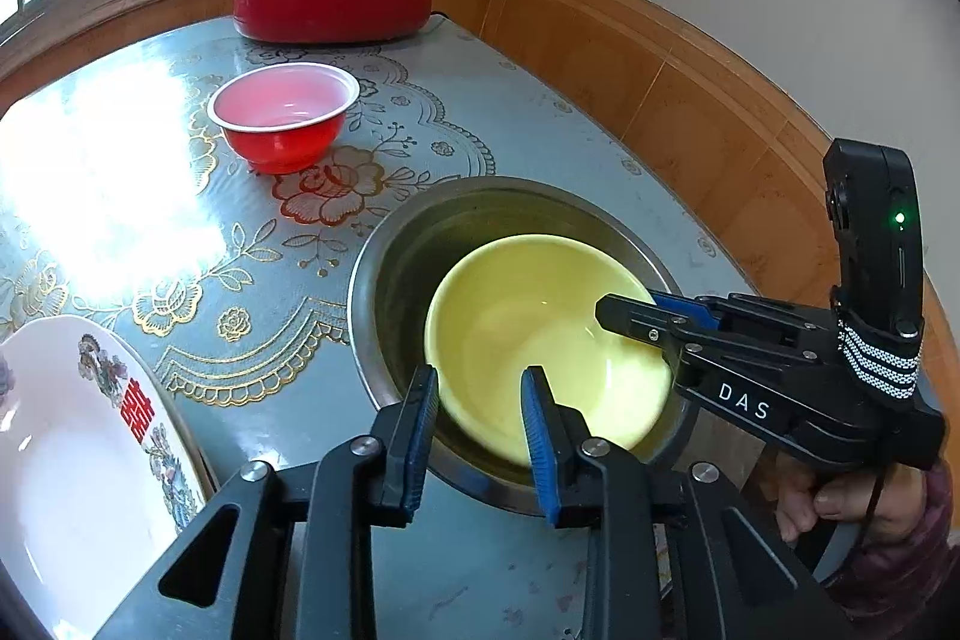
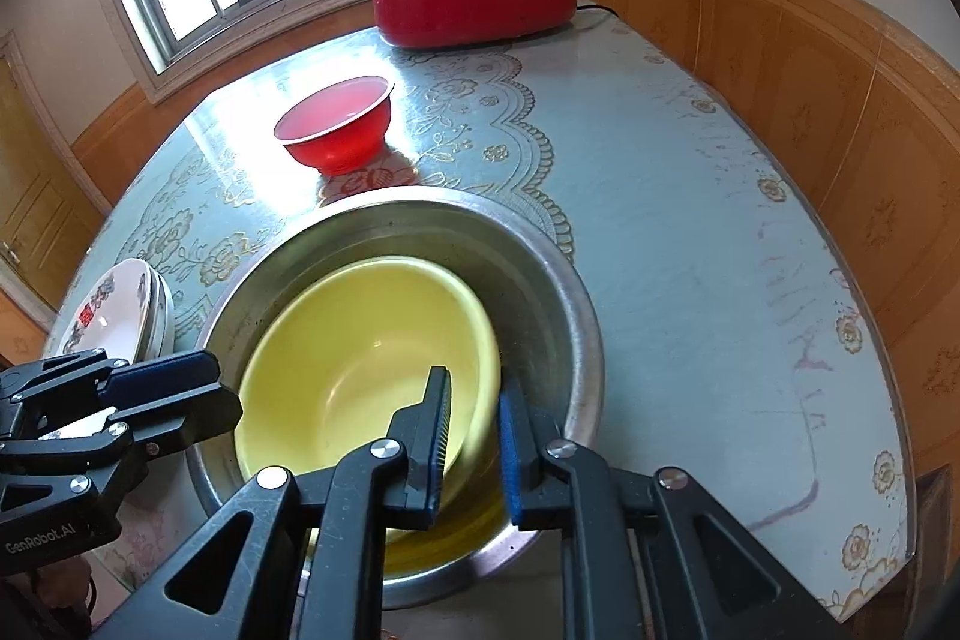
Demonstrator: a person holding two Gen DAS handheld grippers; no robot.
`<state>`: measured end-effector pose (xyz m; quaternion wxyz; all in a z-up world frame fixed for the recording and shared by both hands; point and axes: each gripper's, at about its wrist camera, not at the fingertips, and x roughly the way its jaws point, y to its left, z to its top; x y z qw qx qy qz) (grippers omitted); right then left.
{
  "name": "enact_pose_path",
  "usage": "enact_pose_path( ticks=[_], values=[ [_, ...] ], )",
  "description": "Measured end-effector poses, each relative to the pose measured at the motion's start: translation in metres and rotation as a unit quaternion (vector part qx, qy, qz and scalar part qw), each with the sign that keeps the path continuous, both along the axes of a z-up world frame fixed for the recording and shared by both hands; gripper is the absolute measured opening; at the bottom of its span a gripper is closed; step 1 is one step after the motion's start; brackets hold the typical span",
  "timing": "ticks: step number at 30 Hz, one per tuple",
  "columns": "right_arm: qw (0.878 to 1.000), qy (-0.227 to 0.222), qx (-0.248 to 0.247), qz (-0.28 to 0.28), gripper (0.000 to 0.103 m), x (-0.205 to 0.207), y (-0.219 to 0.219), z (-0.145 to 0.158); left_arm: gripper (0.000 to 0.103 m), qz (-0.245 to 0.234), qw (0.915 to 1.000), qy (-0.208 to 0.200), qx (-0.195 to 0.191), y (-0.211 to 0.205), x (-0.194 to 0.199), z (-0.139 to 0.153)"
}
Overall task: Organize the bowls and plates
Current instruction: 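Carry the yellow bowl and lower it into the steel basin, then open the right gripper and move it to the red bowl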
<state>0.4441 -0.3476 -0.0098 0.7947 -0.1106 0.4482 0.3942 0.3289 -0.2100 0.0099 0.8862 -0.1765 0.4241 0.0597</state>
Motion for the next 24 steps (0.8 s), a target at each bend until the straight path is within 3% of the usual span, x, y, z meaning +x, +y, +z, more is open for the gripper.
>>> enact_pose_path(
  ticks=[8, 24],
  values=[
    [1.000, -0.021, -0.015, 0.001, 0.014, -0.0017, 0.0070, 0.0000, 0.029, -0.004, 0.9998, 0.003, 0.020, -0.0043, 0.0038, -0.0021],
    [0.998, -0.063, -0.008, -0.026, 0.026, -0.0058, 0.0078, 0.0096, 0.029, 0.005, 0.9996, -0.011, 0.025, 0.0020, -0.0007, 0.0049]
  ],
)
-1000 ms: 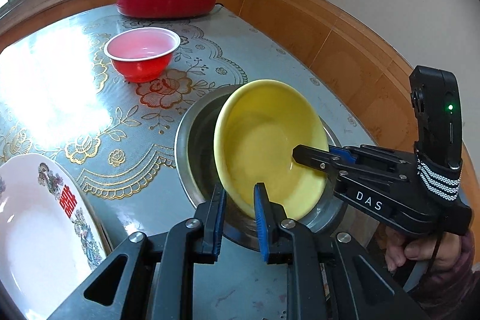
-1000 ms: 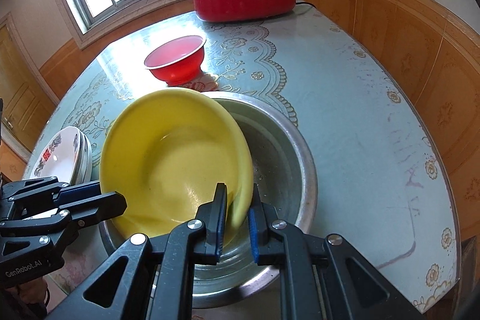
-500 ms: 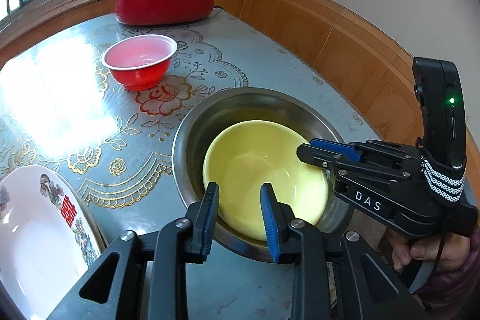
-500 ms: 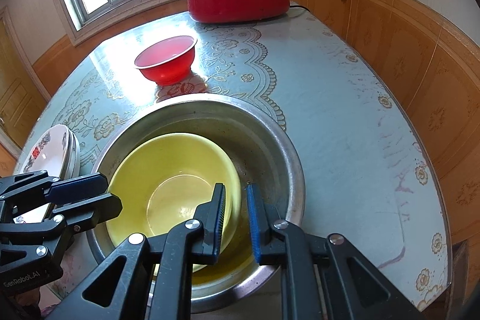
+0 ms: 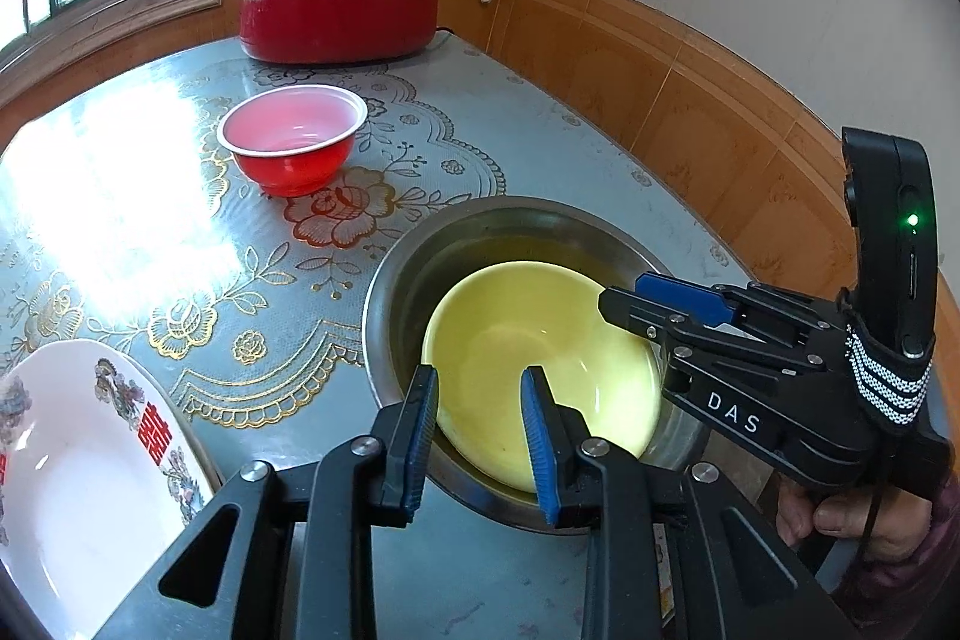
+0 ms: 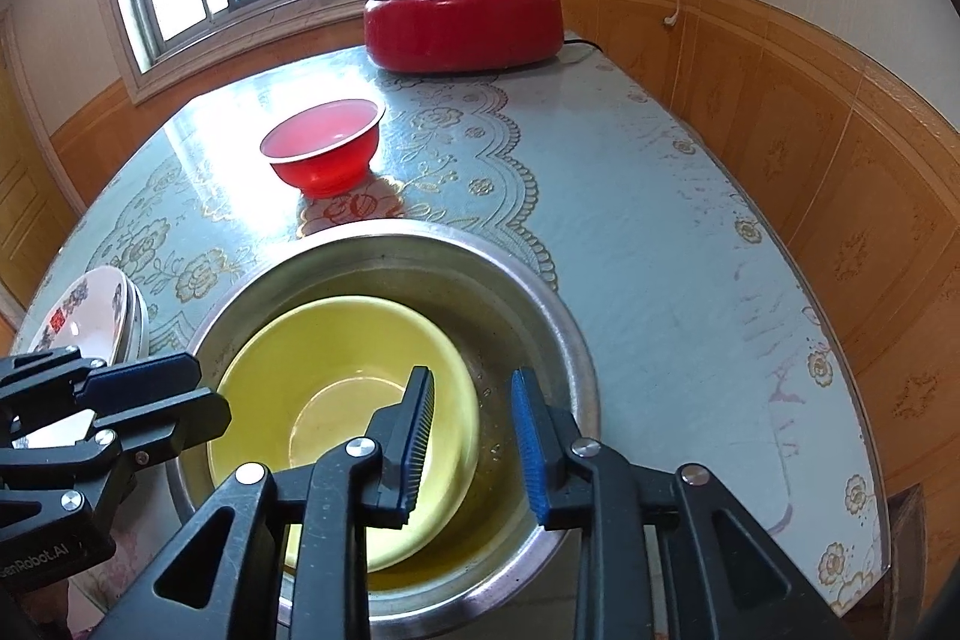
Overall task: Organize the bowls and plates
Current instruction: 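Open the right gripper and move it to the red bowl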
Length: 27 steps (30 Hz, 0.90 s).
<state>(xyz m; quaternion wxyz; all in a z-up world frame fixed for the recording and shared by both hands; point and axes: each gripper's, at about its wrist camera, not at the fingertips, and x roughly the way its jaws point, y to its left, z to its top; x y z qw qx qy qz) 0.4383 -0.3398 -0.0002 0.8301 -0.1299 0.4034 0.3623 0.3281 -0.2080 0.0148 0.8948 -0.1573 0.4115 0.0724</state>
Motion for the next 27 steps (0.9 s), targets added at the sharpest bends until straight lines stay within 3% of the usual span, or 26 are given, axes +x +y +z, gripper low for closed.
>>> enact_pose_path(
  ticks=[14, 27],
  values=[
    [0.999, -0.033, 0.022, -0.024, 0.030, 0.024, 0.001, 0.026, 0.029, 0.048, 0.9987, -0.011, -0.012, 0.028, 0.002, 0.011],
    [0.996, -0.077, -0.016, 0.036, 0.033, 0.051, 0.072, 0.034, 0.031, 0.135, 0.9906, -0.014, -0.010, 0.090, 0.010, 0.015]
  ],
)
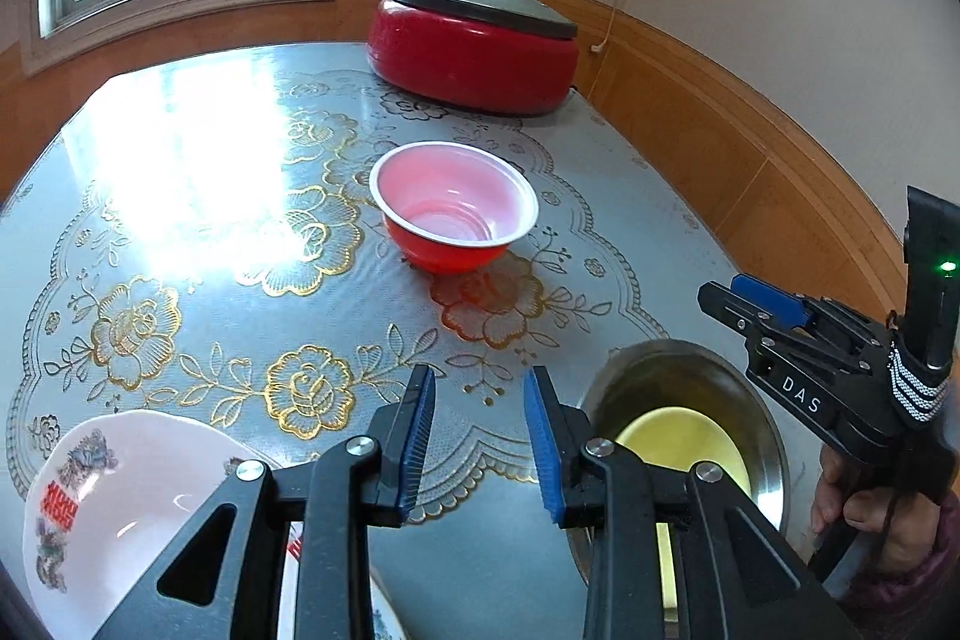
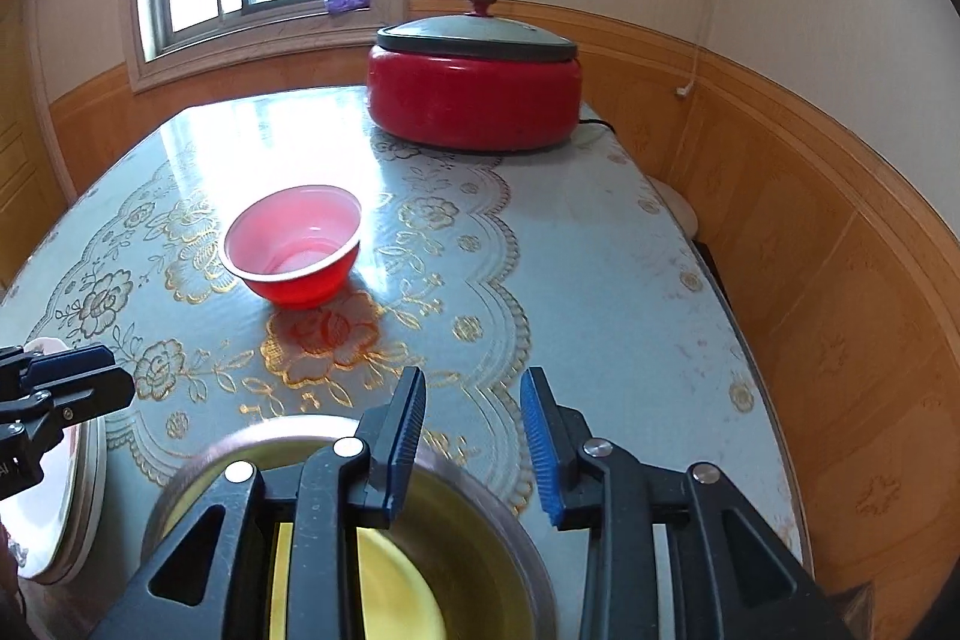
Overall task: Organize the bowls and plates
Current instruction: 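Open the right gripper and move it to the red bowl, then grasp the rim of the red bowl with the right gripper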
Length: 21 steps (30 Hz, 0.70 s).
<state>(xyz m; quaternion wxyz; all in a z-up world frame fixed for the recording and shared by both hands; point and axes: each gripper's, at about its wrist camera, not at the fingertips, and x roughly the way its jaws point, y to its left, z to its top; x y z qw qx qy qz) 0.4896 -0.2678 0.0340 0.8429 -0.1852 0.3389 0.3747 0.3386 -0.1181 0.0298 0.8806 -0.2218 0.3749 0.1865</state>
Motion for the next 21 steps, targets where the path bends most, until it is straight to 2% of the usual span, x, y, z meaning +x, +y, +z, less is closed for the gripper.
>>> enact_pose_path(
  ticks=[3, 8, 14, 21],
  values=[
    [0.999, 0.034, 0.009, 0.026, 0.033, 0.011, 0.020, -0.001, 0.031, 0.020, 0.9997, 0.002, -0.012, 0.016, 0.005, -0.001],
    [0.988, 0.140, 0.051, 0.037, 0.033, 0.045, 0.043, -0.008, 0.031, 0.050, 0.9986, 0.001, -0.019, 0.040, 0.013, 0.000],
    [0.978, 0.190, 0.068, 0.048, 0.033, 0.068, 0.072, -0.015, 0.031, 0.067, 0.9974, 0.000, -0.027, 0.067, 0.032, -0.001],
    [0.970, 0.223, 0.070, 0.060, 0.032, 0.080, 0.103, -0.025, 0.031, 0.068, 0.9971, -0.005, -0.034, 0.084, 0.060, -0.002]
  ],
)
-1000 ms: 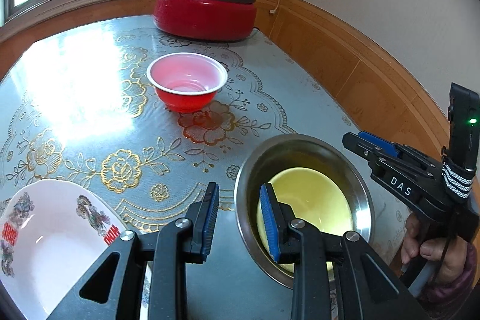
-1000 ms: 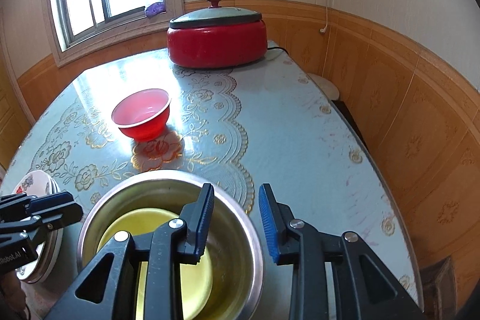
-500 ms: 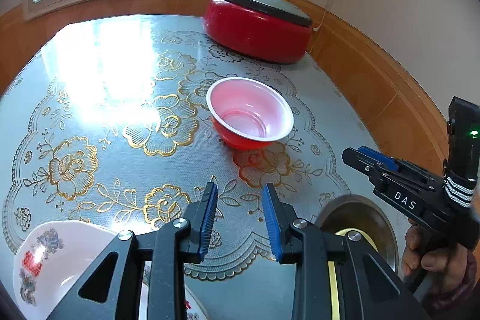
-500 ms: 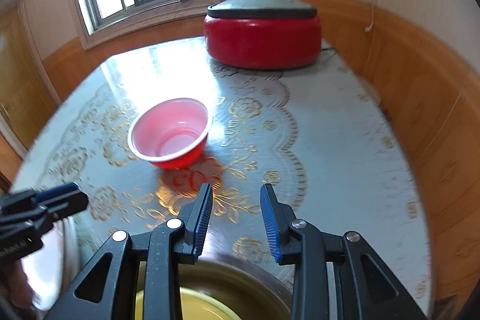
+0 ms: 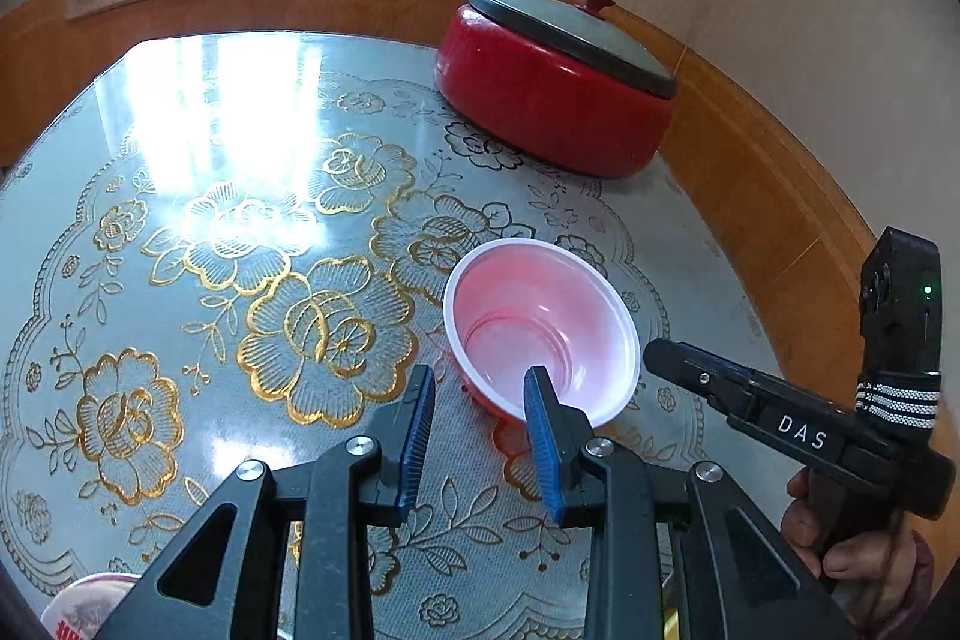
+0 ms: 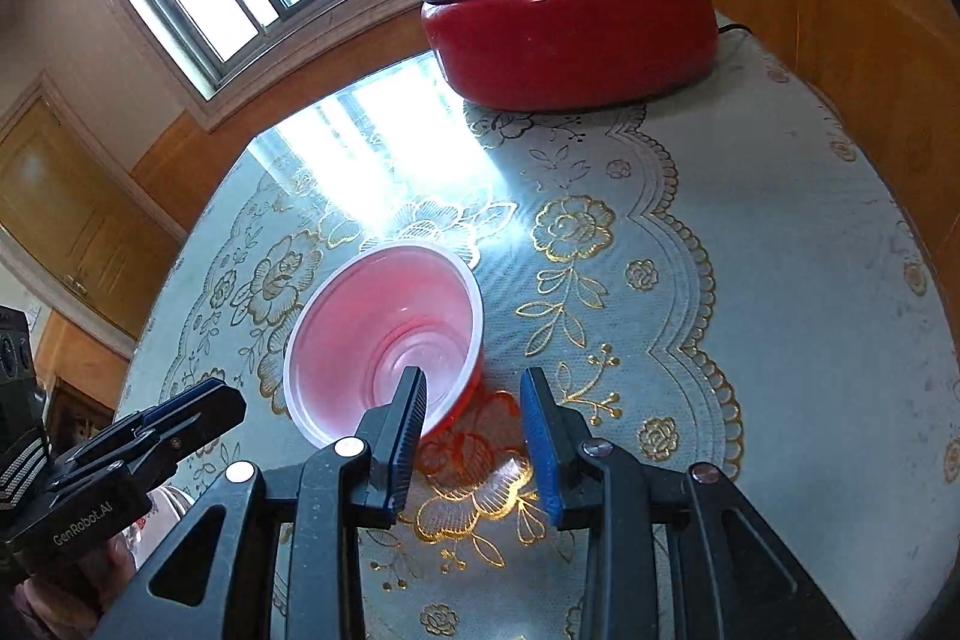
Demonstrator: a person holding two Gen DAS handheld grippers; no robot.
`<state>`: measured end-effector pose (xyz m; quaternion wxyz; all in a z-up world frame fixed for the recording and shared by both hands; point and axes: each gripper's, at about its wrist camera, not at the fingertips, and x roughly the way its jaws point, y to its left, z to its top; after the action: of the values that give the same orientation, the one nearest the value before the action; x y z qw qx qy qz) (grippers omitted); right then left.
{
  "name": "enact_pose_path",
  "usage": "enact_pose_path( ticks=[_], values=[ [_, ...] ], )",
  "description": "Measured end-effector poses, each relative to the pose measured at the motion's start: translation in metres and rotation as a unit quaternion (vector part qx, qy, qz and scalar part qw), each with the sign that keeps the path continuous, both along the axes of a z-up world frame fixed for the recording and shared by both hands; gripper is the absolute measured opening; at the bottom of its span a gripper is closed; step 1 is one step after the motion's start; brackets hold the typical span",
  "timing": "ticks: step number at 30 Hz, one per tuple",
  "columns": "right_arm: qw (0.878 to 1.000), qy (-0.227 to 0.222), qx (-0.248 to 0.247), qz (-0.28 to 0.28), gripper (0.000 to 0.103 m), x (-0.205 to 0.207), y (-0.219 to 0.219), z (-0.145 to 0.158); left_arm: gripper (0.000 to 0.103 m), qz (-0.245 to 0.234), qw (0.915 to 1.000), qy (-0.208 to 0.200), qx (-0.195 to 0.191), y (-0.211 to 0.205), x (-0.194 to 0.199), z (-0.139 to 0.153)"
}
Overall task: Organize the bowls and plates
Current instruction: 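Grasp the rim of the red bowl with the right gripper, then carry the red bowl and lower it into the yellow bowl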
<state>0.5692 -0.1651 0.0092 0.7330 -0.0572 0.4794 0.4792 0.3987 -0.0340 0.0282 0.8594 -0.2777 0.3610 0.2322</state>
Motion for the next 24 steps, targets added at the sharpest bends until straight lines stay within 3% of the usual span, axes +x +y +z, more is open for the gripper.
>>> enact_pose_path(
  ticks=[5, 6, 7, 24],
  values=[
    [1.000, 0.007, -0.023, 0.017, 0.019, 0.001, 0.022, -0.016, 0.030, -0.009, 0.9997, 0.024, -0.007, 0.013, 0.023, -0.016],
    [0.999, 0.008, -0.028, 0.021, 0.014, 0.000, 0.024, -0.019, 0.027, -0.013, 0.9995, 0.026, -0.008, 0.013, 0.026, -0.018],
    [0.999, 0.005, -0.030, 0.021, 0.009, -0.002, 0.026, -0.021, 0.018, -0.017, 0.9994, 0.029, -0.010, 0.012, 0.025, -0.020],
    [1.000, -0.010, 0.010, 0.009, 0.008, -0.025, -0.039, 0.014, 0.016, -0.074, 0.9972, -0.008, 0.010, -0.045, -0.017, 0.014]
  ],
)
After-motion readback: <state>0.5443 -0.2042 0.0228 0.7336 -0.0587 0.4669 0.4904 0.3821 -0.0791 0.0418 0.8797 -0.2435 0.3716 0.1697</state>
